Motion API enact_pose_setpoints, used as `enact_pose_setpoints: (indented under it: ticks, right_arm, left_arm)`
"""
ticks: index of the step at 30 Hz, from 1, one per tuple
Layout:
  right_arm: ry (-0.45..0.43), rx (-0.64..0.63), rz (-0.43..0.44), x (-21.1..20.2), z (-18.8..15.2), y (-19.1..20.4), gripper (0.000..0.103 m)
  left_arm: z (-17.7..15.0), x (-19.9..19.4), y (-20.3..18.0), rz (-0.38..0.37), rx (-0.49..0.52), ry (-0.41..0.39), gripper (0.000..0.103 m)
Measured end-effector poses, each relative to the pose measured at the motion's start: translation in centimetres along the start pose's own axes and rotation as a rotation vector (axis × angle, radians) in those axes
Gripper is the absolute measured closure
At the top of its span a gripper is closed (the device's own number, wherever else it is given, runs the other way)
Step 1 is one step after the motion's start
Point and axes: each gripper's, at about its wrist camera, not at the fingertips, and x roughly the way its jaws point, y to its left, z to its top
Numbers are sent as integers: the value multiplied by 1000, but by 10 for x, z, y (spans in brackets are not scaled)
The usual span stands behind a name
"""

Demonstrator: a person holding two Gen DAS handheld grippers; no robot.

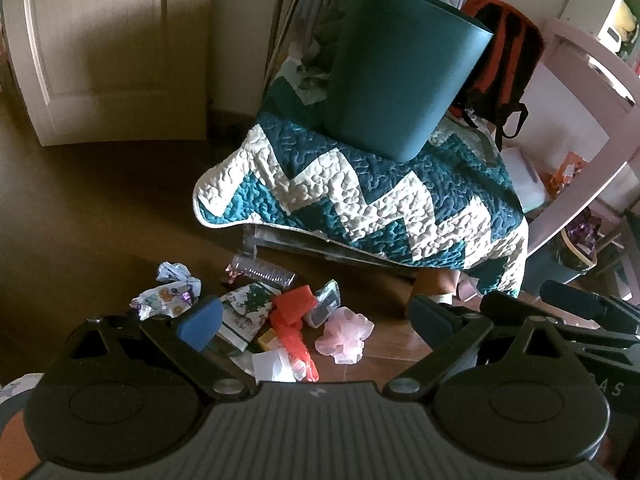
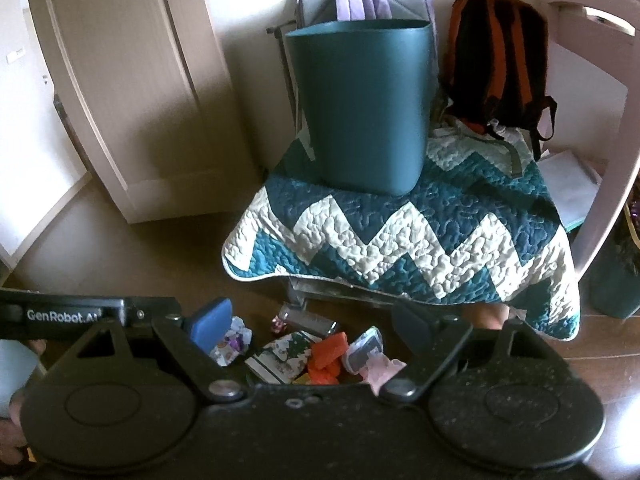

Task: Collect trash
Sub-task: 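Lower the left tool to the snack wrapper while the right tool lowers to the red mesh net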

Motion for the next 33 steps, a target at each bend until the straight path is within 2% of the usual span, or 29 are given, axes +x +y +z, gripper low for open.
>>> enact_pose_setpoints:
  ticks: [6,9,11,17,19,22,24,28,33]
  right_arm:
    - [-12,-40,26,32,16,-4,16]
    - [-7,-78,52,58,24,-8,16]
    - [19,-102,57,81,27,-10,16]
    - [131,-139,58,159,15,-27,16]
    - [170,-143,58,185,10,-32,16]
    - [212,-181,103,219,0,-31,16]
    - [251,-193,126,243,-7,-26,16]
    - [334,-143,147,292,-19,-21,16]
    - [421,-115,113,350,-37,-18,17]
  left_arm:
    - [29,34,31,30,-27,-1,2]
    - [48,52,55,79,-41,-19,2]
    - [59,65,75,137,-60,-32,2]
    - [85,115,142,226,-133,0,2]
    - [90,132,162,239,-141,12,2]
    - [96,161,190,248,-134,39,2]
    - [97,187,209,223,-116,76,2]
    - [90,247,241,169,-108,210,2]
    - [70,313,285,183,-222,334,2]
